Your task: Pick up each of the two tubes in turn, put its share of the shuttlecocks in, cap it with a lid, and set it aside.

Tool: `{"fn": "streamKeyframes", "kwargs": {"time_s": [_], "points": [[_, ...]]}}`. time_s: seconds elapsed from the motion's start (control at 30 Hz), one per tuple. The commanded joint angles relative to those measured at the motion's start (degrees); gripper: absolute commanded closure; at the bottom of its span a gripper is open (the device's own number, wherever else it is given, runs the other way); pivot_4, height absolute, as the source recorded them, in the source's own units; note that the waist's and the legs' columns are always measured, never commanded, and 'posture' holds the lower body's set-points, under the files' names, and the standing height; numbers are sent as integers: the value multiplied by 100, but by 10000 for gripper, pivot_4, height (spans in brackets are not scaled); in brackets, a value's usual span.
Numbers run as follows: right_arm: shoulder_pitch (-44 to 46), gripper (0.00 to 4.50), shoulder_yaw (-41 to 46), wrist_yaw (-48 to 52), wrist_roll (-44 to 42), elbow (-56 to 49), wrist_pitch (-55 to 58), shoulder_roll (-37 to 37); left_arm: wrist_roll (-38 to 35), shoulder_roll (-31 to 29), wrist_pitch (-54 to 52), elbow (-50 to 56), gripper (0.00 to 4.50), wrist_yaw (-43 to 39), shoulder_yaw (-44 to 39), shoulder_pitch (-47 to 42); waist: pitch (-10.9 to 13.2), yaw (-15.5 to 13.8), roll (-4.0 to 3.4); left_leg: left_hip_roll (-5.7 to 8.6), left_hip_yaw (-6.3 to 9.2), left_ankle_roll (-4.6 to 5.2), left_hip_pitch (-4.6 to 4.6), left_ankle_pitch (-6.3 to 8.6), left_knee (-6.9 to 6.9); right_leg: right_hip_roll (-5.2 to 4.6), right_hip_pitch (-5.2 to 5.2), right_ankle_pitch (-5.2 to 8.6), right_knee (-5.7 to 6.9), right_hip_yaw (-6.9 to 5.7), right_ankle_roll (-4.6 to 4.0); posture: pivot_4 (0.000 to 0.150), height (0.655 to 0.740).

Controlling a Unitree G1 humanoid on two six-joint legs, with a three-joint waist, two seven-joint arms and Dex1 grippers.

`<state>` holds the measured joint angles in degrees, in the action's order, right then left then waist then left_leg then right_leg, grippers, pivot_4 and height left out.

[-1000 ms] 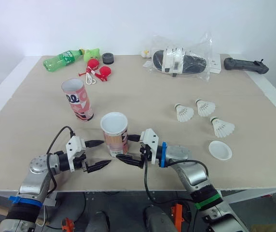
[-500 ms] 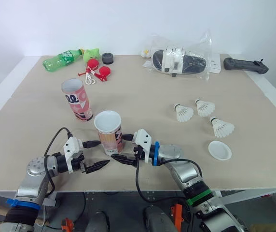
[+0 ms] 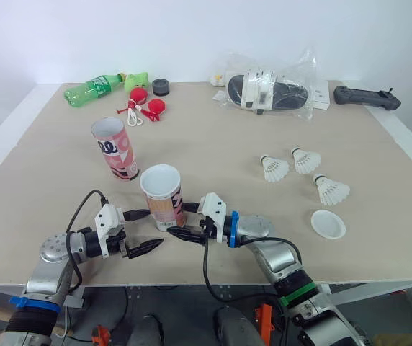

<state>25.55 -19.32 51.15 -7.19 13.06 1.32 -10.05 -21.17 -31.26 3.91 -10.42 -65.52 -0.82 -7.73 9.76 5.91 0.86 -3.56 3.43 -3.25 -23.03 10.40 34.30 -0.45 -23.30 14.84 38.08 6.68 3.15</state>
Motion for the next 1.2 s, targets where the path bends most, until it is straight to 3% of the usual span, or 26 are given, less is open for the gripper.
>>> {"fn": "streamKeyframes", "kwargs": {"time_s": [0.03,0.33,0.57,0.73,0.97,1.2], "points": [[54,16058,348,-30,-358,-603,126,-32,183,7,-168,-326,0,57,123,166,0,-3,0,0,0,0,0,0,0,0,0,0,0,0,0,1500,7400],[-159,16058,1995,-1114,-1280,-2539,1562,-691,-335,452,-1150,965,0,575,168,-503,12,-136,9,2,3,-2,-25,-1,9,-1,-6,-2,-1,1,7,1500,7400],[-215,16058,3866,-2494,-1431,-2971,2102,-1446,-668,1011,-2157,1589,0,1042,420,-1648,52,-259,55,11,12,-8,-64,-5,22,-1,-22,-4,-5,1,23,1500,7400],[-457,16058,4945,-3698,-950,-2853,1966,-1746,-743,1414,-2632,1467,0,1167,661,-2636,52,-276,55,12,10,8,-61,5,16,0,-20,12,-9,6,24,1500,7400],[-915,16058,5689,-4652,-710,-2563,2022,-1711,-546,1775,-2570,966,0,1007,978,-3449,53,-282,52,20,7,14,-56,9,17,-1,-13,16,-9,16,27,1500,7400],[-1303,16058,6060,-5060,-651,-1085,1417,-1581,-252,2086,-2316,483,0,983,1212,-3755,53,-293,49,26,-1,14,-42,8,19,-2,-4,14,-8,32,29,1500,7400]]}}
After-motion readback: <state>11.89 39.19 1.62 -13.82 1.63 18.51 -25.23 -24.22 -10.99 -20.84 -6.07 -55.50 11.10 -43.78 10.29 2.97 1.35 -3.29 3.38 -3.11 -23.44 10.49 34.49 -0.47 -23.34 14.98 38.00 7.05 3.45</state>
